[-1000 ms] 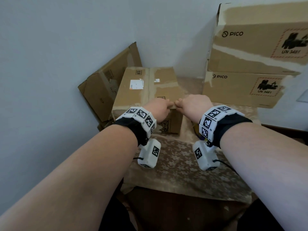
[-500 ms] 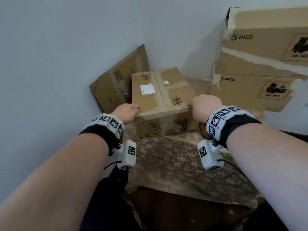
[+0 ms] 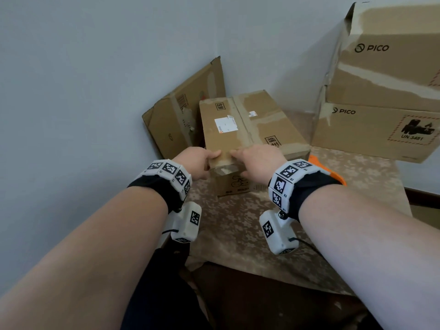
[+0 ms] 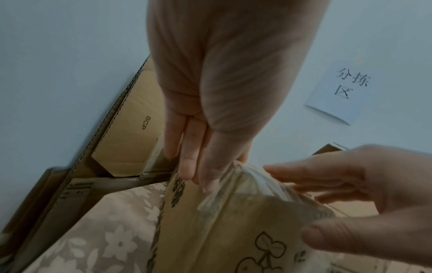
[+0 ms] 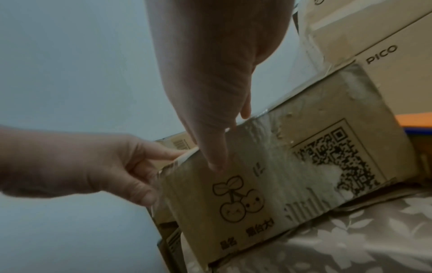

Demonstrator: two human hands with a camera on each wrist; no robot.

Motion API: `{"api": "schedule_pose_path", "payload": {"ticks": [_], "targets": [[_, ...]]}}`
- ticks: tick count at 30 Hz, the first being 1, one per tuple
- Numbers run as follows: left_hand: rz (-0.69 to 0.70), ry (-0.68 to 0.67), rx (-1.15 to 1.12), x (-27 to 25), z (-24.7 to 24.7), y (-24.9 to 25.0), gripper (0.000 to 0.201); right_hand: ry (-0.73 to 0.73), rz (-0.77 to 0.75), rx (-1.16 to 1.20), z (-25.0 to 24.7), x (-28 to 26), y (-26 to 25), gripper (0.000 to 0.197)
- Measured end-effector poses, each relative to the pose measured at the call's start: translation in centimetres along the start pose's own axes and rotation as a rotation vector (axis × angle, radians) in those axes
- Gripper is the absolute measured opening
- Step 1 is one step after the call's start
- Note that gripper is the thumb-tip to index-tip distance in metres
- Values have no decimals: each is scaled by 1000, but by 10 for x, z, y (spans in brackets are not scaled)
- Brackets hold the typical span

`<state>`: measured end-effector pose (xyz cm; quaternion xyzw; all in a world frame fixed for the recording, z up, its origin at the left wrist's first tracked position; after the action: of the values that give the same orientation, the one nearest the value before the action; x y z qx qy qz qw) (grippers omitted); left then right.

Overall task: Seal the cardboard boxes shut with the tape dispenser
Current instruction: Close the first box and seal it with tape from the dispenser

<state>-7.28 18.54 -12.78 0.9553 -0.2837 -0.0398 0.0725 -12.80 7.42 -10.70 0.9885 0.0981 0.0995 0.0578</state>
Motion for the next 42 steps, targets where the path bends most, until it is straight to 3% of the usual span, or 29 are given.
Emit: {"api": "schedule_pose_path", "payload": {"ticks": [5, 17, 31, 42], "targets": [[58, 13, 18, 3, 1, 5, 80, 63, -62, -50, 3, 7, -17, 36], [110, 17, 42, 6, 7, 8, 96, 95, -120, -88, 3, 14, -23, 50], [113, 37, -19, 11, 14, 2, 97, 81, -62, -61, -4, 13, -14, 55], [115, 66, -58, 5, 15, 7, 86, 62, -46, -43, -5, 12, -15, 54]]}}
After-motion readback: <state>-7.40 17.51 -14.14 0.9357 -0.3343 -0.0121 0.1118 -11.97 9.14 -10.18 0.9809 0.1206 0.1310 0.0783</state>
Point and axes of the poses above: each hand's wrist, its own x-axis towards the middle knuckle, its own z-axis out of the palm, y = z × x, the point moved 8 cm from there along x, towards the middle knuckle, and after that the axes turned 12 degrees about y, right-handed, at the moved point
